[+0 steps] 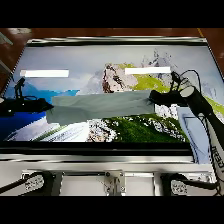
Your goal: Fold the shirts.
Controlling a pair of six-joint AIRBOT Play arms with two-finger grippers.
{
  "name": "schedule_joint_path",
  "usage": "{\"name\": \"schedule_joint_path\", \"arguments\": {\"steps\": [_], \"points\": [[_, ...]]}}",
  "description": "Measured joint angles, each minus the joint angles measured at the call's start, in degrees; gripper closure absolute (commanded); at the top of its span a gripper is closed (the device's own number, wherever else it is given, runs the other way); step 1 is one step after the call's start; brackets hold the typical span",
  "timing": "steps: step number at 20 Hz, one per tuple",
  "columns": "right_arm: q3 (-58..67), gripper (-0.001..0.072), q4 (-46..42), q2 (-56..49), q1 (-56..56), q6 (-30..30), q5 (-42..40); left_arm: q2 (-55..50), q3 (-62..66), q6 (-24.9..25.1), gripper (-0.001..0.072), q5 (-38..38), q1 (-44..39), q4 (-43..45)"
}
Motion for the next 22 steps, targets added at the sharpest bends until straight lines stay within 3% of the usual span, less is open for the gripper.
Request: {"name": "schedule_joint_path", "arguments": {"steps": [7,8,9,10,11,16,22], "points": [[8.1,0.0647,-7.4,-9.7,1.2,6.6,-2.9,-20.3,19.7,-2.0,0.0664,-5.3,-1.5,-0.3],[8.4,0.0443,-8.0,-10.7,1.2,7.2,-3.0,-22.5,21.5,-2.7,0.0584,-6.2,-1.5,-0.4],[8.6,0.0066,-8.4,-11.6,1.3,7.8,-3.3,-24.2,22.8,-3.3,0.0360,-6.8,-1.5,-0.4],[8.8,0.0031,-8.8,-12.3,1.3,8.0,-3.3,-25.6,23.8,-3.9,0.0167,-7.3,-1.5,-0.3],[9.0,0.0031,-9.1,-12.7,1.2,8.2,-3.6,-26.4,24.5,-4.3,0.0136,-7.7,-1.5,-0.3],[9.4,0.0031,-8.1,-13.1,-1.9,9.6,-2.3,-28.0,29.2,-5.2,0.0139,-12.0,0.4,-0.3],[9.4,0.0031,4.6,-16.6,-5.0,6.4,1.8,-26.9,32.1,-5.4,0.0141,-15.6,1.7,-0.4]]}}
